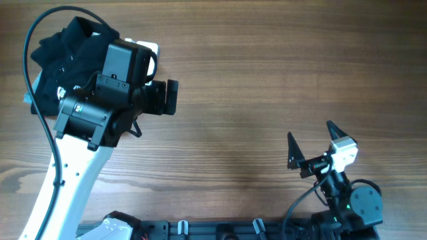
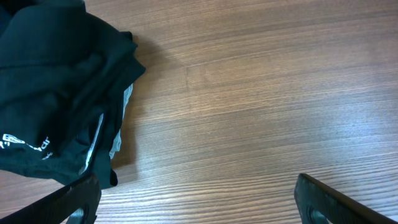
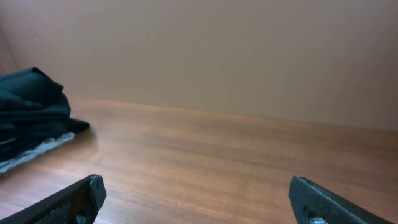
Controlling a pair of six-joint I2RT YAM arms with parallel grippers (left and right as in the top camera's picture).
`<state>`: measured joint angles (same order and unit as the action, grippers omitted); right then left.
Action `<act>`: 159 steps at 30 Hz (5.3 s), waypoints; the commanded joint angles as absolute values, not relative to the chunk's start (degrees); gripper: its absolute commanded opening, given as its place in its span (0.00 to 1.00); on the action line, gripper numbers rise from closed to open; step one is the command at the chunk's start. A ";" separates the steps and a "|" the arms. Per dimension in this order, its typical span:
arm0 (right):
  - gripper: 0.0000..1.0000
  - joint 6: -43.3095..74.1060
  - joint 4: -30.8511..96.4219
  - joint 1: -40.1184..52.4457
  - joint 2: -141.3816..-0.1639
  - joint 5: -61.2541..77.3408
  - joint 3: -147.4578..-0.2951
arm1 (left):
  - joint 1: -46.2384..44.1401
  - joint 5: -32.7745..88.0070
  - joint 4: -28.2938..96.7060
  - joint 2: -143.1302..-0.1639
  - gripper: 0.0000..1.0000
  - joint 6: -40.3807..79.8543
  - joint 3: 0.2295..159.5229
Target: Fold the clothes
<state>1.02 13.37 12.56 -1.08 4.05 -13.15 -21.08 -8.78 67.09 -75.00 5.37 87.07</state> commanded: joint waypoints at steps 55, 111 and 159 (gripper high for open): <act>1.00 3.55 -0.34 12.51 -1.72 5.15 -0.30 | -2.44 -1.67 26.57 -27.75 1.00 12.71 37.58; 1.00 3.55 -0.34 12.51 -1.72 5.15 -0.30 | -0.47 -1.52 3.99 -0.16 1.00 13.98 0.32; 1.00 3.55 -0.34 12.51 -1.72 5.15 -0.30 | -0.47 -1.52 3.99 -0.16 1.00 13.96 0.32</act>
